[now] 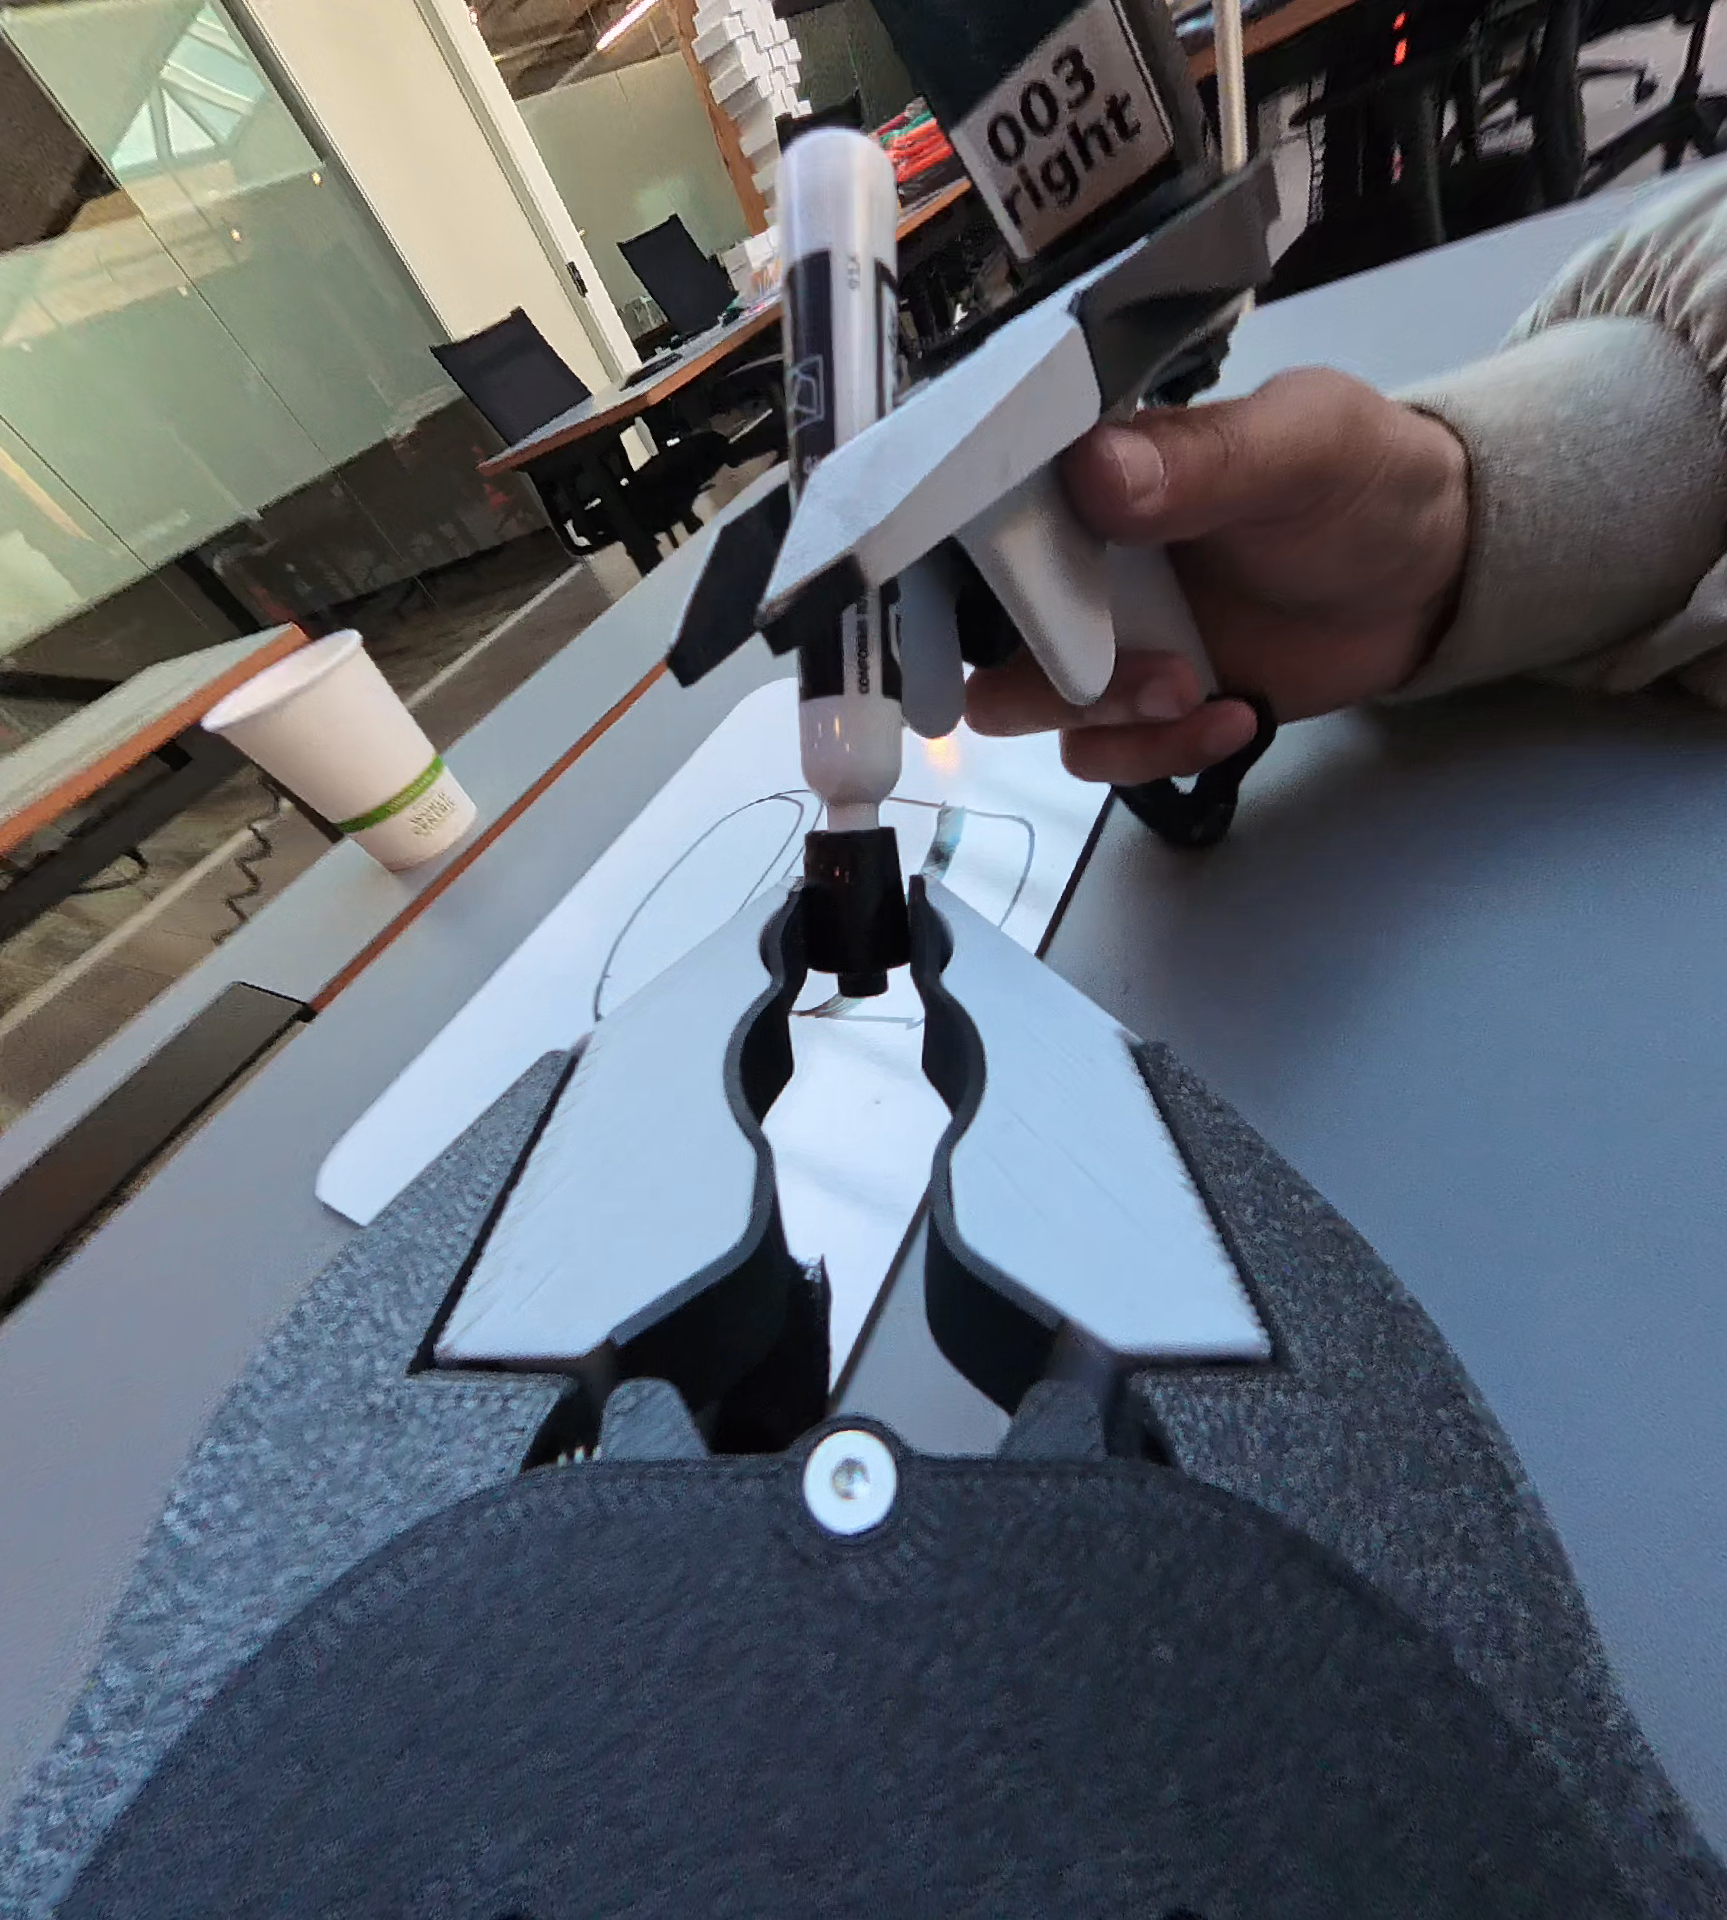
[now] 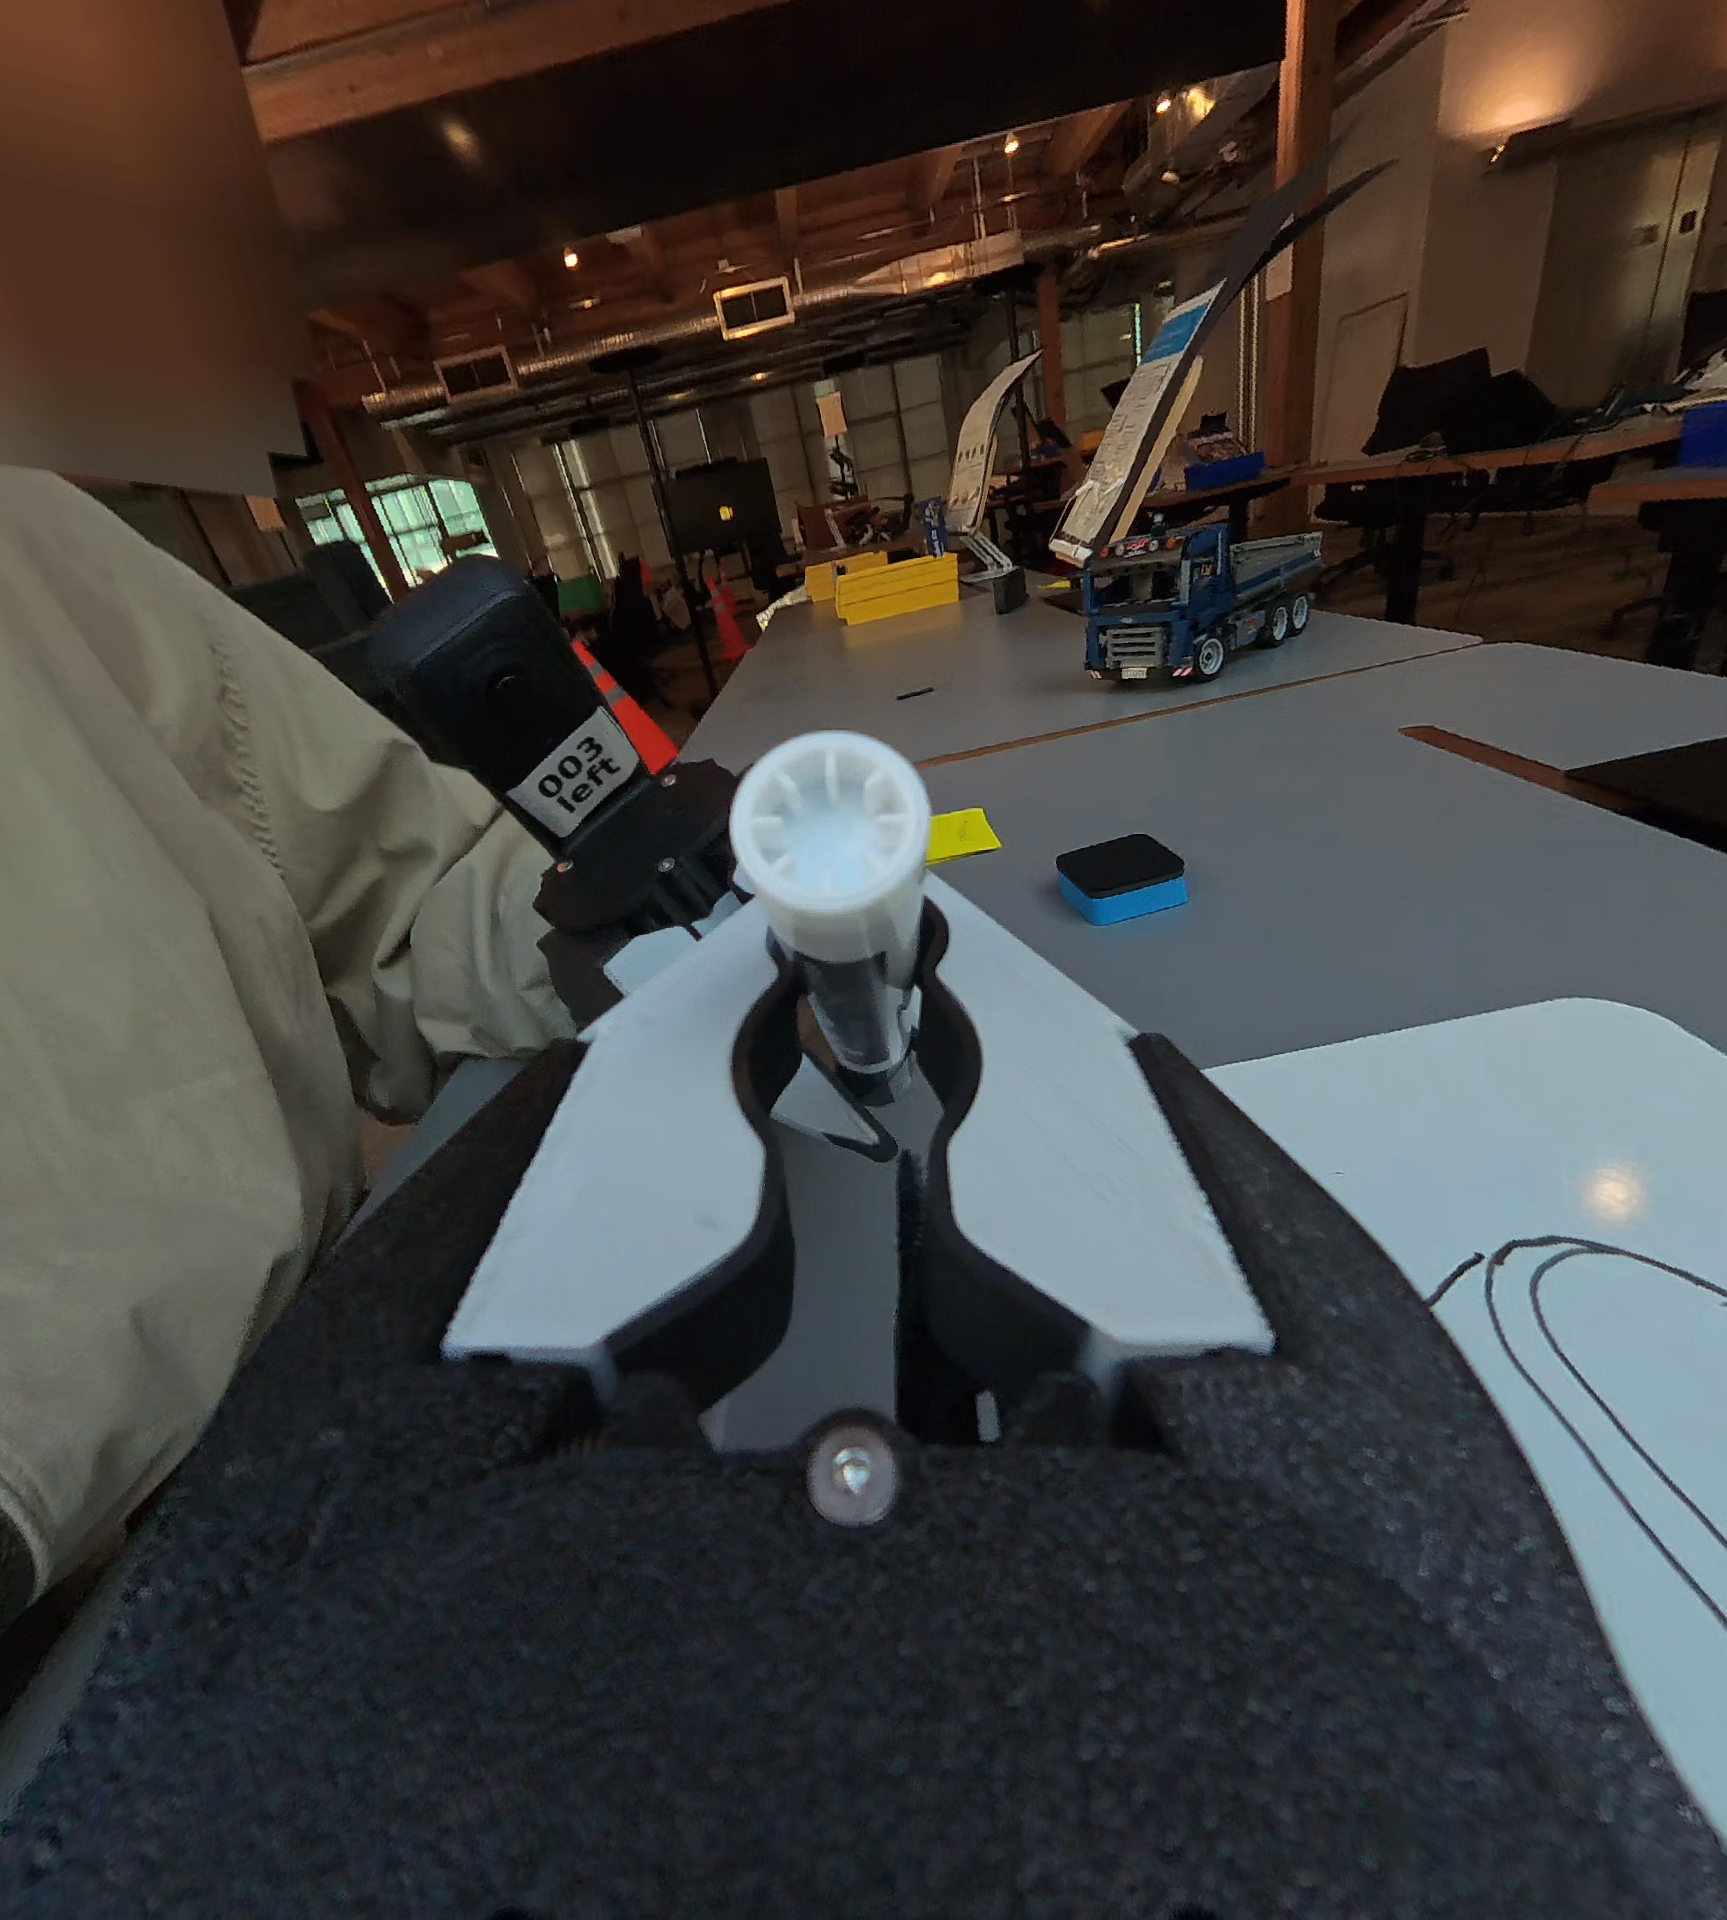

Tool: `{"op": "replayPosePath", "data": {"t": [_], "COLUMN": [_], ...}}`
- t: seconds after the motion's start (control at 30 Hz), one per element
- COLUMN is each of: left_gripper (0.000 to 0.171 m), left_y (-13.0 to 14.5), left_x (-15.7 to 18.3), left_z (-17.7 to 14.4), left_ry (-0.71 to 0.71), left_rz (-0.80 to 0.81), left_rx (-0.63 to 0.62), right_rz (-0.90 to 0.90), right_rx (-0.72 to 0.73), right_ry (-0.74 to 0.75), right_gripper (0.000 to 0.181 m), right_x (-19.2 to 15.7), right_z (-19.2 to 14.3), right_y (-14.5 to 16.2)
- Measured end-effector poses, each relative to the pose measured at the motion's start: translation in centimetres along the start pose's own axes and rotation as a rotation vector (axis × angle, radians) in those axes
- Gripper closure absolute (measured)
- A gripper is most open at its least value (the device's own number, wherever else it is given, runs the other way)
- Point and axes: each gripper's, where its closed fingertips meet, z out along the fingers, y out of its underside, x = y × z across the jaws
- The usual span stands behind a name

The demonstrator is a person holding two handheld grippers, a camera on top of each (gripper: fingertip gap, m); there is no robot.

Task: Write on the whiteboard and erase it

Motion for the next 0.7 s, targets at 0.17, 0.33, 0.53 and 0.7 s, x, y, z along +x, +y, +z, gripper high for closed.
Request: {"op": "replayPosePath", "data": {"t": [0.17, 0.33, 0.53, 0.7], "left_gripper": [0.154, 0.155, 0.155, 0.157], "left_y": [0.0, 0.4, 0.5, 0.0], "left_x": [-0.2, 0.7, 0.7, 0.7], "left_z": [0.5, 0.7, 0.9, 0.9], "left_ry": [0.032, 0.041, 0.033, 0.052], "left_rz": [-0.141, -0.059, -0.071, -0.136], "left_rx": [-0.019, -0.045, -0.055, -0.03], "right_rz": [0.122, 0.168, 0.195, 0.215], "right_rx": [0.035, 0.021, 0.037, 0.055], "right_ry": [0.011, -0.023, -0.013, -0.013], "right_gripper": [0.167, 0.169, 0.17, 0.17], "right_x": [1.2, 1.0, 1.3, 1.4], "right_z": [-0.4, -0.1, 0.1, 0.2], "right_y": [0.4, 0.8, 0.8, 0.6]}}
